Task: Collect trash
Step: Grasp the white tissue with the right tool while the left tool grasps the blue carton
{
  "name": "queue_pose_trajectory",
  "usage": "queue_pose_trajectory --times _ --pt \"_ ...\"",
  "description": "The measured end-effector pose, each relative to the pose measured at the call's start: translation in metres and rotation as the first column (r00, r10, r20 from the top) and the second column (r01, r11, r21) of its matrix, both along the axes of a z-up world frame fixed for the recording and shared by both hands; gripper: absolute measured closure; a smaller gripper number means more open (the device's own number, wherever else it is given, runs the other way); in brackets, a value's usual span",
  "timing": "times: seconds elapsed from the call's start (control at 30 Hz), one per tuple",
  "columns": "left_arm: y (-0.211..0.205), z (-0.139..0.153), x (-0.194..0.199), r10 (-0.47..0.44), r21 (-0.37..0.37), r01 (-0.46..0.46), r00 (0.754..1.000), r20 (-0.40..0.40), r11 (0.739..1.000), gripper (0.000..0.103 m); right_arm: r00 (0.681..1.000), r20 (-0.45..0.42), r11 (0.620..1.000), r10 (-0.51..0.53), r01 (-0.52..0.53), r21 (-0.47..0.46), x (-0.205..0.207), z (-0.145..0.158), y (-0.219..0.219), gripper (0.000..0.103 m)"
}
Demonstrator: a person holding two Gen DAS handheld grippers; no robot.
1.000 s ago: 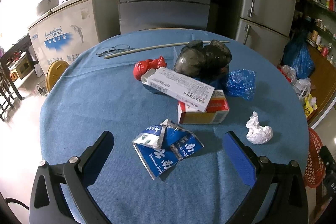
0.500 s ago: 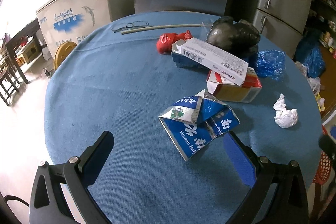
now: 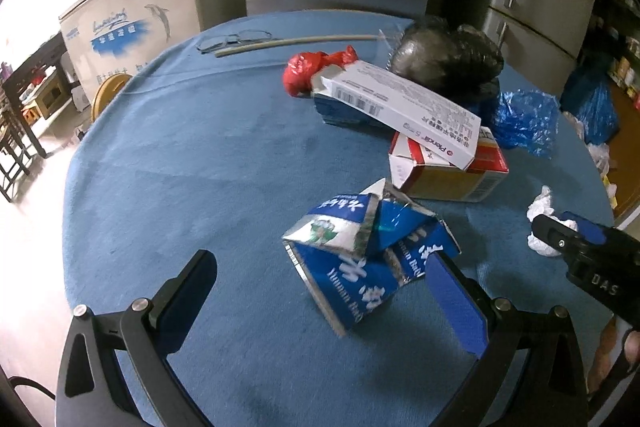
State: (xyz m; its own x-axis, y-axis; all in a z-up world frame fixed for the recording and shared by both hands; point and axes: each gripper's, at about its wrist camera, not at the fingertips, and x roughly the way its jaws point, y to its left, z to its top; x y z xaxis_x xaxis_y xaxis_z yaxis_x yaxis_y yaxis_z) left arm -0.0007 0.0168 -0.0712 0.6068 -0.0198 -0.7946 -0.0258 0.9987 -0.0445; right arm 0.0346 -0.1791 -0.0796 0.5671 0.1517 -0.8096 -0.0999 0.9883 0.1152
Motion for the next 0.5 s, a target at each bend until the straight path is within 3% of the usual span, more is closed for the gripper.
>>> queue_pose_trajectory --times 0.27,0.5 --pt "-0.006 0.001 0.012 -0.006 -0.03 0.005 1.0 -0.018 1.0 0.0 1.0 0.001 1.0 0.001 -0.001 0.023 0.004 -0.001 -0.007 0.053" --pt "-0.019 -0.004 0.022 -0.018 0.016 0.019 0.999 -0.041 1.0 0.0 1.0 0.007 1.0 0.006 -0.006 0.029 -0.001 -0.002 -0.005 0.053"
